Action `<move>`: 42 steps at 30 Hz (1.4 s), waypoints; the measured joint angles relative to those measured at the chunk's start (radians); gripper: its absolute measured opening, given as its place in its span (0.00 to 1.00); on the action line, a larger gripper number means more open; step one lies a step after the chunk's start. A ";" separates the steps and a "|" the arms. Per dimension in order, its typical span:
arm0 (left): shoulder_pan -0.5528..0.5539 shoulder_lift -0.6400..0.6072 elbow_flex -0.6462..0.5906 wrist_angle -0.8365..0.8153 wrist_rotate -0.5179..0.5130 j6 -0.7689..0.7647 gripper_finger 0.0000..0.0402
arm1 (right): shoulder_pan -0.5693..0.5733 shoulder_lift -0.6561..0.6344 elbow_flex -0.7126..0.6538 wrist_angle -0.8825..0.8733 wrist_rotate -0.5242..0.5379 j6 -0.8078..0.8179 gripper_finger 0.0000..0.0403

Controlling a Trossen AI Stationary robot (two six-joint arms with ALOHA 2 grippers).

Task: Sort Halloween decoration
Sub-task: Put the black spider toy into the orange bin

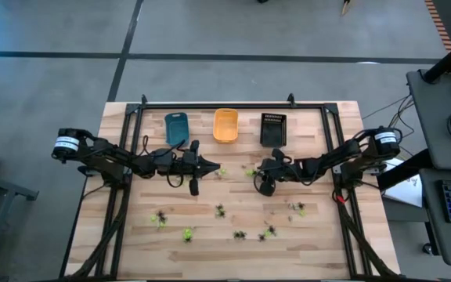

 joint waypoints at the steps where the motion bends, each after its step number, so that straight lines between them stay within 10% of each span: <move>1: 0.000 0.000 0.000 0.000 0.000 0.000 0.00 | 0.000 -0.001 0.000 0.000 -0.004 0.000 0.20; 20: 0.000 0.000 0.000 0.001 -0.001 0.000 0.00 | 0.000 -0.056 0.000 -0.001 -0.025 0.008 0.02; 35: 0.000 0.000 0.000 0.002 -0.001 0.000 0.00 | 0.001 -0.158 0.000 -0.113 -0.128 -0.143 0.03; 42: 0.000 -0.001 0.000 0.005 -0.001 0.000 0.00 | -0.005 -0.135 0.000 -0.103 -0.118 -0.309 0.19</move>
